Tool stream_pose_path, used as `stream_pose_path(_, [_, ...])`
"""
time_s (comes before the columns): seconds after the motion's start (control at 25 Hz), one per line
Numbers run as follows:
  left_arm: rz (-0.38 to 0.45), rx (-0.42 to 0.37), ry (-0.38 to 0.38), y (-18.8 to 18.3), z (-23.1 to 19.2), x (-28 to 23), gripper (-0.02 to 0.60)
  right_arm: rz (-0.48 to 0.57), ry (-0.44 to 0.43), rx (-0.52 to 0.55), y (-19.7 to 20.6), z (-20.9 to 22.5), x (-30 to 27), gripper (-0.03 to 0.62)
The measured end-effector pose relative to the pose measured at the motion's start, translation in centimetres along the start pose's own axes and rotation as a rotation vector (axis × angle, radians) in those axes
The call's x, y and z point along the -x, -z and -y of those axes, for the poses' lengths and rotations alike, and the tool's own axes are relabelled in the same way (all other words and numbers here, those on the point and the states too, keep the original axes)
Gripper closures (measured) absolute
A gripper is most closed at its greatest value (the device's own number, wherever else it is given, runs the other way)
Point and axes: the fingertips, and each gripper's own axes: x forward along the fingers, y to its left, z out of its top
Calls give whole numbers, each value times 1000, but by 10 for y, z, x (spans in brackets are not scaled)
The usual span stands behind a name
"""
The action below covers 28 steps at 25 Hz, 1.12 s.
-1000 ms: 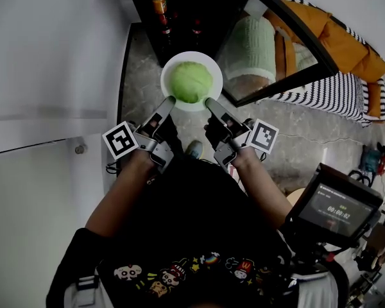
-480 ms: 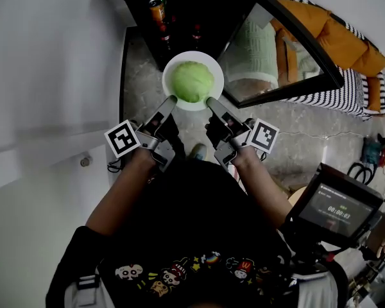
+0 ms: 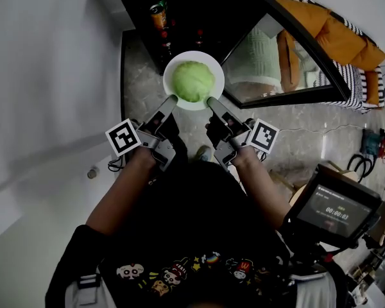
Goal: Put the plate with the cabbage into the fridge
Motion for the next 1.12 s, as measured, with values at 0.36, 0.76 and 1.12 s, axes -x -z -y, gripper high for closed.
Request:
stream_pose_path(0.36, [-6, -12, -14, -1, -2, 0, 574, 4, -1, -3, 0, 3, 1, 580])
stream_pose_path(0.76, [-11, -20, -25, -1, -2, -1, 574, 9, -3, -4, 0, 3, 1, 580])
stream_pose_path(1.12, [-6, -18, -27, 1, -5, 0, 574, -1, -3, 3, 1, 6, 1, 580])
